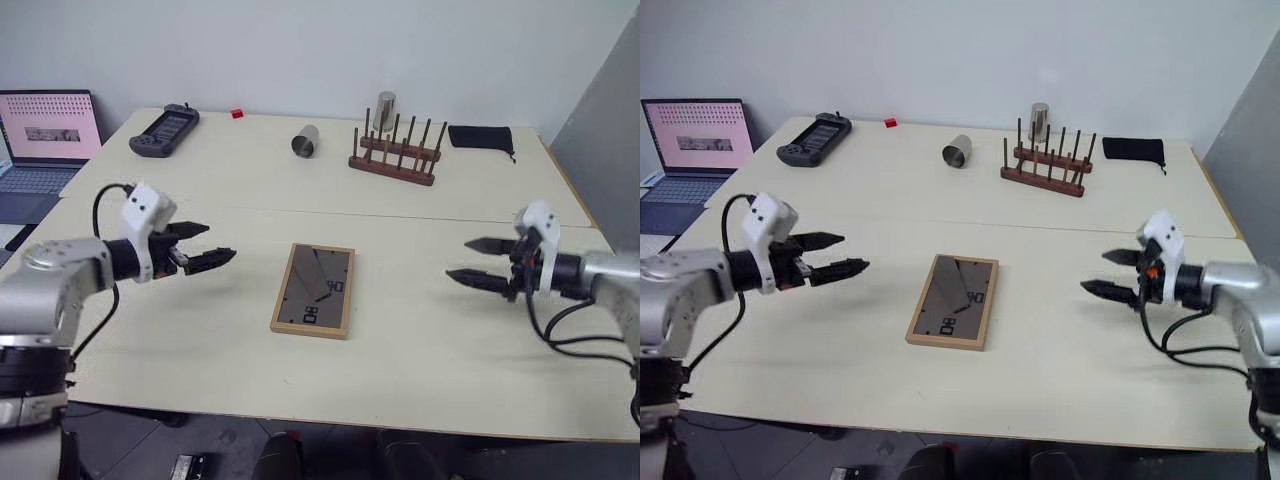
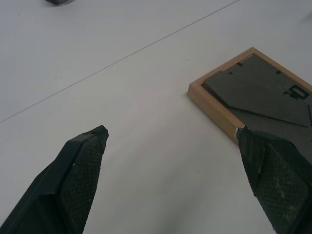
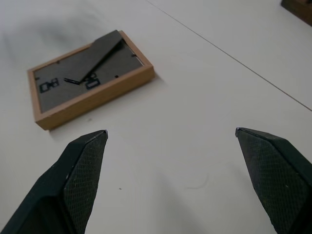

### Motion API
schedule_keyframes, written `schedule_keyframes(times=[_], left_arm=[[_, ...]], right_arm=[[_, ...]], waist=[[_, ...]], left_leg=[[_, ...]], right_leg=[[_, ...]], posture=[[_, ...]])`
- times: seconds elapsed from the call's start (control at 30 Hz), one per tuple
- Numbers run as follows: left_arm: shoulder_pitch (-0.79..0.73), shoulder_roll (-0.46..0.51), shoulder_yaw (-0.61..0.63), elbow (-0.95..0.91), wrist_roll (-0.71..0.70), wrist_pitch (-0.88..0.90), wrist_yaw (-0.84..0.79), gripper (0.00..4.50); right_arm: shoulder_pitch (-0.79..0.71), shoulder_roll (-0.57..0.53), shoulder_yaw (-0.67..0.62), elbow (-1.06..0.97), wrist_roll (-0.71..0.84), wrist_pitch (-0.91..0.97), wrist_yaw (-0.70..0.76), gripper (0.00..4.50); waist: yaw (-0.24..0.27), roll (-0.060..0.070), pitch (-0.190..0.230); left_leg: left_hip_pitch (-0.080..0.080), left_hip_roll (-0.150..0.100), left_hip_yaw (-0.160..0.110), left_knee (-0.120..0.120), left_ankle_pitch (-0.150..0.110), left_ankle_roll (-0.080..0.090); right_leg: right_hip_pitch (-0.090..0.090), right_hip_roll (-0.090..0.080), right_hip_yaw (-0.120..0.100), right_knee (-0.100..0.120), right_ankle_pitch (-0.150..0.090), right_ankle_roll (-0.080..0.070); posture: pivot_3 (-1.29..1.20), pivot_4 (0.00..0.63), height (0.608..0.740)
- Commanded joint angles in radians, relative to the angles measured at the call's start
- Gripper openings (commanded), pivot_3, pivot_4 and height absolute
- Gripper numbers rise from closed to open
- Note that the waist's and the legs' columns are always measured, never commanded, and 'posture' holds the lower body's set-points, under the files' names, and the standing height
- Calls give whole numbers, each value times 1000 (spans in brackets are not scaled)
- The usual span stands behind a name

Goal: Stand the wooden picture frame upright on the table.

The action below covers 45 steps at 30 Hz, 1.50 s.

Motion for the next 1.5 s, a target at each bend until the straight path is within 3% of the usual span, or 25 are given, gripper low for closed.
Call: schedule_keyframes(times=[0.03,0.53,0.63,0.93,1.23,1.33,1.5], left_arm=[[-33,0,-13,7,22,-39,-11,4500],[-22,-1,-42,13,52,-17,-8,4500],[-17,-8,-34,10,36,-26,-30,4088],[19,-23,-53,-19,-26,59,-94,1961],[-2,-46,-123,57,-37,150,-159,141],[-22,-62,-163,90,-17,130,-176,0],[-51,-90,-214,139,25,79,-195,0]], right_arm=[[-29,3,12,20,0,-6,21,4467],[10,43,48,-9,-35,-41,-11,4467],[14,52,55,-18,-44,-49,-17,4500],[13,85,93,-24,-73,-81,-27,4500],[7,143,178,-12,-156,-153,-43,4500],[10,182,206,-19,-164,-156,-48,4110],[1,241,257,9,-226,-176,-93,2883]], waist=[[1,0,0],[2,0,0],[2,0,0],[1,0,0],[1,0,0],[1,0,0],[2,0,0]], left_leg=[[-1,0,0,0,0,0],[-5,0,0,3,0,0],[-5,0,0,3,0,0],[-5,0,0,3,0,0],[-4,0,-1,3,0,0],[-5,1,-1,3,0,0],[-5,0,-1,3,0,0]], right_leg=[[-1,0,0,0,0,0],[-4,0,0,2,0,0],[-4,0,0,2,0,0],[-4,0,-1,2,0,0],[-4,0,-1,2,0,0],[-4,1,-1,2,0,0],[-4,1,-1,3,0,0]], posture=[[0,150,740],[0,150,740],[0,150,740],[0,150,740],[0,150,740],[0,150,740],[0,150,740]])
